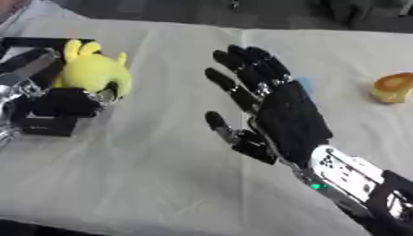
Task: Pick up the objects with one hand, pass them to the other hand, and then place them into the box on the other side of the table.
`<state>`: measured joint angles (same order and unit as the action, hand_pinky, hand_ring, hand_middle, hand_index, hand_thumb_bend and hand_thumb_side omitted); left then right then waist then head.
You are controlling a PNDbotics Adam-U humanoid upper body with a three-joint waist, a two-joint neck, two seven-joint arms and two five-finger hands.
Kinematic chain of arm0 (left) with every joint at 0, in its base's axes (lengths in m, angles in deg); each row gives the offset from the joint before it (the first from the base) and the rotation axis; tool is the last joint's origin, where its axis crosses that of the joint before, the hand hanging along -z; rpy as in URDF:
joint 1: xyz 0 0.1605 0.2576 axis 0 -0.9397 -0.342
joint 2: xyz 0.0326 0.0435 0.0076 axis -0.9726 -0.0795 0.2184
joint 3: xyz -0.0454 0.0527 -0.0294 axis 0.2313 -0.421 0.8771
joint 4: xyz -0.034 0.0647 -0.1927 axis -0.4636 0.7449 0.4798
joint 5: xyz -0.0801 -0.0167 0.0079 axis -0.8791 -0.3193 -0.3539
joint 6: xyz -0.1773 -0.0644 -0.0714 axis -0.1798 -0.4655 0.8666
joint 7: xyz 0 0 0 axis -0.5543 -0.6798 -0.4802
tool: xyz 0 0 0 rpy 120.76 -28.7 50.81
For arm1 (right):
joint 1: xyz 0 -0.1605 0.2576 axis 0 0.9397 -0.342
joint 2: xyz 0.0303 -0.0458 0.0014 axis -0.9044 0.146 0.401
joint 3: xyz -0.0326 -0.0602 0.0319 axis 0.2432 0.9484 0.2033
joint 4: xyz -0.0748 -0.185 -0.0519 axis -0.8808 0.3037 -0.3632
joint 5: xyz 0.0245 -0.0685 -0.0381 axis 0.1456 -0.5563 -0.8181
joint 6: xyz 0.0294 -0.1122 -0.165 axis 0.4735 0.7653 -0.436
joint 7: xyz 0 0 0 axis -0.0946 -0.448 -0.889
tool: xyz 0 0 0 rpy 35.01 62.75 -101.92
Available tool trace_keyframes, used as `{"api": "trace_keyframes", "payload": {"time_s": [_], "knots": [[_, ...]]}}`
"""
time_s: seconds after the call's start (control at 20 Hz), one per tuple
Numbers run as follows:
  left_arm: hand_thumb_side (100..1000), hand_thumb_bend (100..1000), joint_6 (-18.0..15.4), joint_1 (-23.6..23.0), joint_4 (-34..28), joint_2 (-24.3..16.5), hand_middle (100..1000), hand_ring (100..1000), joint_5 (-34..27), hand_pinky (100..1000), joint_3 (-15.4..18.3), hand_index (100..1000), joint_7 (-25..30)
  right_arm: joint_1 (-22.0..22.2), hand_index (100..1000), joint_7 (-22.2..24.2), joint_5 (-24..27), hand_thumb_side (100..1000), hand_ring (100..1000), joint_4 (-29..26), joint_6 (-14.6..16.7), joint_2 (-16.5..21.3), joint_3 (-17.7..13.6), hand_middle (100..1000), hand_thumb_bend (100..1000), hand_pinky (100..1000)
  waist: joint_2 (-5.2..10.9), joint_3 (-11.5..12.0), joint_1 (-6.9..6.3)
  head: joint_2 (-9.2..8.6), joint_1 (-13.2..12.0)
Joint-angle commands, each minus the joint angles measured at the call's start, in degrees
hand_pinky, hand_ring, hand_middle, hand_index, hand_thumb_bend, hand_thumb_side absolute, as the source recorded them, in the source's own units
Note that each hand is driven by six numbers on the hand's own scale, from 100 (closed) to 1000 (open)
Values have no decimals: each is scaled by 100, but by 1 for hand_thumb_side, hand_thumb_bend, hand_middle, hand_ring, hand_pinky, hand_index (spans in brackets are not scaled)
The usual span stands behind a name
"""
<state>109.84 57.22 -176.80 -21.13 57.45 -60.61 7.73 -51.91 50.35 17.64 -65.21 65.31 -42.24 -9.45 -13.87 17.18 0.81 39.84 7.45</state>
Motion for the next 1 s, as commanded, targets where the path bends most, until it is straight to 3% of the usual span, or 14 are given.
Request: {"api": "trace_keyframes", "payload": {"time_s": [0.05, 0.25, 0.45, 0.7, 1.0], "knots": [[112, 100, 309, 15, 108, -373, 160, 177, 26, 604, 393, 252, -495, -4, 857, -161, 28, 239, 862, -57, 44, 176, -142, 841, 345, 830, 65, -21, 2, -102, -146], [149, 100, 260, -46, 465, -473, 178, 186, 233, 620, 702, 263, -654, 83, 847, -384, 114, 235, 850, -57, 78, 269, -288, 830, 348, 824, 30, -74, 65, -164, -334], [179, 100, -58, -38, 1242, -387, 204, 204, 803, 635, 860, 281, -712, 224, 836, -644, 365, 237, 834, -57, 91, 359, -483, 812, 336, 804, -21, -203, 156, -225, -571], [191, 100, -497, -20, 2241, -246, 221, 222, 1405, 643, 1047, 298, -658, 479, 823, -1185, 907, 234, 816, -57, -100, 605, -1080, 794, 324, 783, -81, -417, 256, -292, -839], [132, 100, -734, 17, 3109, -124, 334, 320, 2112, 687, 1248, 436, -508, 777, 813, -1674, 1829, 254, 796, -57, -541, 909, -1871, 774, 291, 745, -143, -545, 309, -363, -1088]]}}
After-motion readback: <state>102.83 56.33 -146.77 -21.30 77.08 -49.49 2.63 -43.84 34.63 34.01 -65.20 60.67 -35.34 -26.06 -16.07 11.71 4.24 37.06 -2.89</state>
